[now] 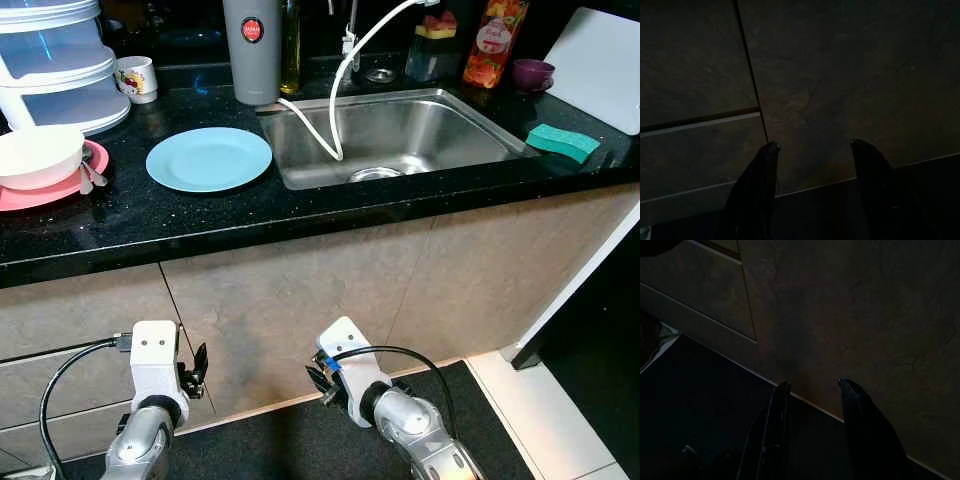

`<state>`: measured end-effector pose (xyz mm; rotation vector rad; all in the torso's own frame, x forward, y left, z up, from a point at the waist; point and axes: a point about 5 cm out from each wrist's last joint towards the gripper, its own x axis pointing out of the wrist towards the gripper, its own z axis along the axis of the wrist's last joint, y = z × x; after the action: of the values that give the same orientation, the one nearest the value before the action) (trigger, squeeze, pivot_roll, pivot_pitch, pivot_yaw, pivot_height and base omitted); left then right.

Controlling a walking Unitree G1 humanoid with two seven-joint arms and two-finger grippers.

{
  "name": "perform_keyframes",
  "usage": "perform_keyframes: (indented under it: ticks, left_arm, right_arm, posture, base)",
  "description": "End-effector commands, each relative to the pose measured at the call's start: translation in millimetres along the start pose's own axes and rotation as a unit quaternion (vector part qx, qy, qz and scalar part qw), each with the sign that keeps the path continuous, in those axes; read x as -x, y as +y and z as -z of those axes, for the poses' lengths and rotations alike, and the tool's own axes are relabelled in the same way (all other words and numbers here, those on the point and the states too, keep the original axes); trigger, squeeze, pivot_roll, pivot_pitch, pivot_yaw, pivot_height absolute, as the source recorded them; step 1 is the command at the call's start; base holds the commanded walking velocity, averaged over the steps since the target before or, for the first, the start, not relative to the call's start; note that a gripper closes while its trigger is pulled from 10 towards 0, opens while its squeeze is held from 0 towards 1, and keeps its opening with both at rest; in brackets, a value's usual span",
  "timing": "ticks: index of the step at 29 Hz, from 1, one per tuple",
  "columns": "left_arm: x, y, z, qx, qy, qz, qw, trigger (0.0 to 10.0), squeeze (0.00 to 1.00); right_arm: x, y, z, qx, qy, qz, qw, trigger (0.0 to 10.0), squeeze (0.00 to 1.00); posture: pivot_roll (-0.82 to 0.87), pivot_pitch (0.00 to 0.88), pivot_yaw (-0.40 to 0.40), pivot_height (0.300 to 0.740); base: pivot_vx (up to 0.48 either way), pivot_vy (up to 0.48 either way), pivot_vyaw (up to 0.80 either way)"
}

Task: Kitchen organization

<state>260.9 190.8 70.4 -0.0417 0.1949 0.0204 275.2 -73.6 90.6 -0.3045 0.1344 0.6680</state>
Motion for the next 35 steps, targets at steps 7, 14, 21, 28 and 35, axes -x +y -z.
perform_keyframes:
  ticks: [7, 14, 21, 28, 35]
  left_arm:
    - [-1.5, -2.1, 3.9, -0.002, 0.007, 0.004, 1.0, 10.0, 0.0]
    - [-4.1, -4.4, 3.0, -0.004, 0.005, 0.013, 1.0, 10.0, 0.0]
    - [-3.3, -4.2, 2.3, 0.003, 0.003, 0.009, 1.0, 10.0, 0.0]
    - [-2.5, -1.8, 2.3, 0.005, 0.004, 0.01, 1.0, 10.0, 0.0]
    - [-5.7, -3.8, 0.3, 0.022, 0.004, 0.012, 1.0, 10.0, 0.0]
  right_arm:
    - [-1.1, 1.2, 4.5, -0.005, 0.01, -0.005, 1.0, 10.0, 0.0]
    - [-1.9, 0.9, 4.7, -0.005, 0.01, -0.004, 1.0, 10.0, 0.0]
    - [-1.2, -0.1, 5.4, -0.001, 0.01, -0.005, 1.0, 10.0, 0.0]
    - [-2.8, 1.7, 4.1, 0.006, 0.01, -0.009, 1.0, 10.0, 0.0]
    - [-2.6, 2.1, 4.3, 0.007, 0.008, -0.006, 1.0, 10.0, 0.0]
  posture:
    - [-0.1, 0.111, 0.024, 0.74]
    - [-0.11, 0.106, 0.027, 0.74]
    - [-0.09, 0.101, 0.013, 0.74]
    - [-0.1, 0.107, 0.023, 0.74]
    - [-0.1, 0.105, 0.026, 0.74]
  base:
    - [0.0, 0.0, 0.0]
    - [0.0, 0.0, 0.0]
    - [0.0, 0.0, 0.0]
    - [0.0, 0.0, 0.0]
    - [0.0, 0.0, 0.0]
